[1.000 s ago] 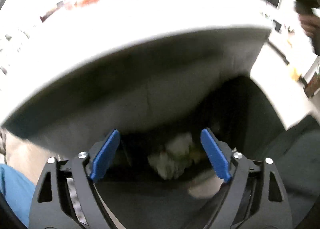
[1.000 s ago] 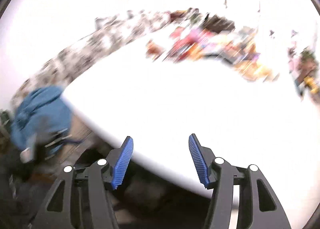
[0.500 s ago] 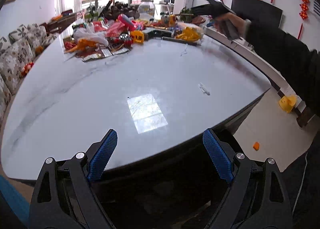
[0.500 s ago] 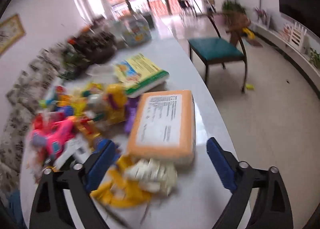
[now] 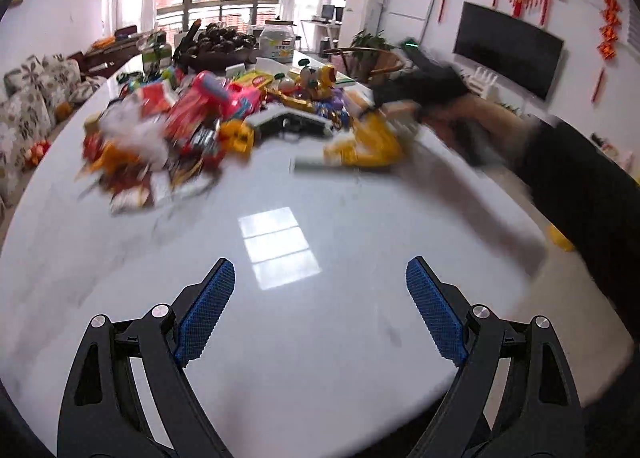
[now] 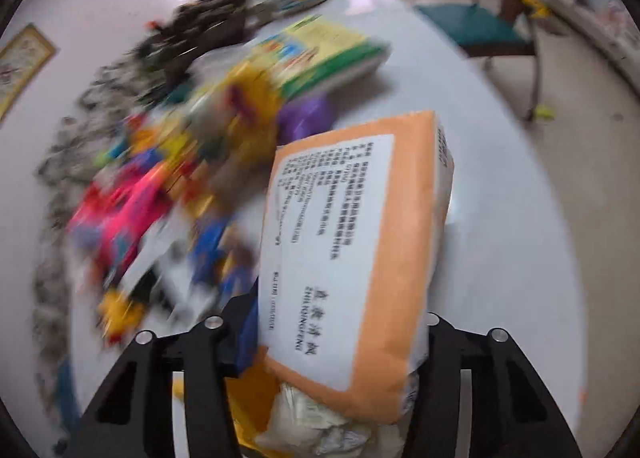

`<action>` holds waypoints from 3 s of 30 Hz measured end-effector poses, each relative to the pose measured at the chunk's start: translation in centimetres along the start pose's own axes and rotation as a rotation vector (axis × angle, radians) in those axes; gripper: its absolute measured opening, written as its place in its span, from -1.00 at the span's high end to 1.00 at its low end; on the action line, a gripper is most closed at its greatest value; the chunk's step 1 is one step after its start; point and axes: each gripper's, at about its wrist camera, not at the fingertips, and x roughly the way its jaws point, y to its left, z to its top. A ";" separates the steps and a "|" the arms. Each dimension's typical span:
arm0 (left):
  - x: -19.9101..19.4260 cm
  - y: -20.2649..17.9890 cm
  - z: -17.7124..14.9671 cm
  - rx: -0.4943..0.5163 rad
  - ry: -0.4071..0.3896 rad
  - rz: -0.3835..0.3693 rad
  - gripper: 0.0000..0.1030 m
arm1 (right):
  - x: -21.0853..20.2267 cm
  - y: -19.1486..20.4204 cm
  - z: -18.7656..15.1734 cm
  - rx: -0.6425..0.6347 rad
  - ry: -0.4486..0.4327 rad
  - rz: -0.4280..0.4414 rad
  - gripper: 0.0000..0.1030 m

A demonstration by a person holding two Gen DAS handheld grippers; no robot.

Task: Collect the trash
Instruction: 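Grasp the orange paper parcel with the right gripper and lift it, then grasp the yellow plastic toy piece with the left gripper while the right holds the parcel, then carry the parcel and yellow toy into the trash bag and release both, then grasp the crumpled paper with the right gripper while the left grasps a white tissue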

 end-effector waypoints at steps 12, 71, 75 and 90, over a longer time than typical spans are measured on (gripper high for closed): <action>2.2 0.4 -1.8 -0.035 0.049 0.083 -0.66 | -4.6 8.2 -9.9 -0.201 -0.167 0.315 0.08; 6.1 7.2 -29.7 -0.059 0.505 -0.014 -0.61 | 8.2 10.3 -42.8 -0.500 0.383 0.000 -0.44; 1.8 6.9 -28.2 -0.066 0.410 -0.032 -0.61 | -1.8 12.4 -39.9 -0.535 0.186 0.142 -0.43; -10.7 3.0 -14.4 -0.029 -0.046 0.035 -0.71 | -2.1 11.3 -15.7 -0.386 -0.208 -0.173 0.28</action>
